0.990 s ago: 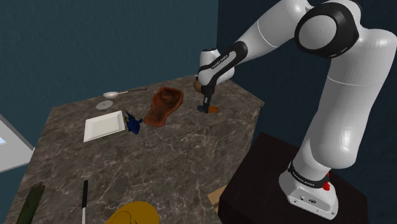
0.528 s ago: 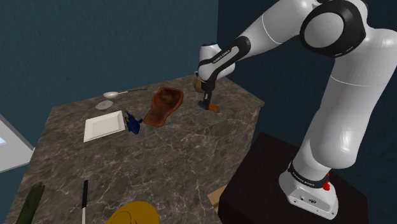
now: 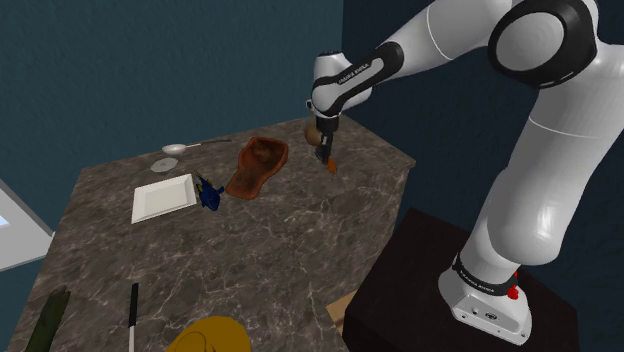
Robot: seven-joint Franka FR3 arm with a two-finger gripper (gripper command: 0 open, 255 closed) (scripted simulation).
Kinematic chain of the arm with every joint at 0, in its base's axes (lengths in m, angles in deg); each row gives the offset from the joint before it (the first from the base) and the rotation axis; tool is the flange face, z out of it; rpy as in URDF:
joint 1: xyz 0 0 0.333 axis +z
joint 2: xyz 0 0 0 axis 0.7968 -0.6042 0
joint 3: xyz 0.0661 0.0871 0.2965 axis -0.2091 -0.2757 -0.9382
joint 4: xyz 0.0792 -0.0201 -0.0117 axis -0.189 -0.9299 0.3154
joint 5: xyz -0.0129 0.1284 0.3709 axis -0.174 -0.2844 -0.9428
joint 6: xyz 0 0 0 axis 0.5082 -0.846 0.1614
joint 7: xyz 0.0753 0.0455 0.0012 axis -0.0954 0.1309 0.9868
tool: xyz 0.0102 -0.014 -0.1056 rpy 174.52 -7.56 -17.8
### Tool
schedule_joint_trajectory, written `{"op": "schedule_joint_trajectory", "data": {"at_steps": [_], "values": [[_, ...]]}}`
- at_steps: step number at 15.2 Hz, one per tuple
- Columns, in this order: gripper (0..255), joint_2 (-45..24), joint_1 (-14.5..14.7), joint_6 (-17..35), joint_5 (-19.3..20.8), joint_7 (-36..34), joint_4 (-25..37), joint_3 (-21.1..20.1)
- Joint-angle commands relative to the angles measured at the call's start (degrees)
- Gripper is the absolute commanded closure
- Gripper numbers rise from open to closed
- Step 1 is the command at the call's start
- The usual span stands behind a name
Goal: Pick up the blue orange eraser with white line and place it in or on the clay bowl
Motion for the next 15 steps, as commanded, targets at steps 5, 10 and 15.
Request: {"op": "schedule_joint_trajectory", "data": {"at_steps": [5, 10, 15], "values": [[255, 2.02, 0.04, -4.48, 0.59, -0.37, 2.49, 0.02], [255, 3.45, 0.09, -8.2, 0.97, -0.65, 4.83, -0.01], [255, 4.57, 0.13, -11.94, 1.24, -0.86, 7.47, -0.06]]}}
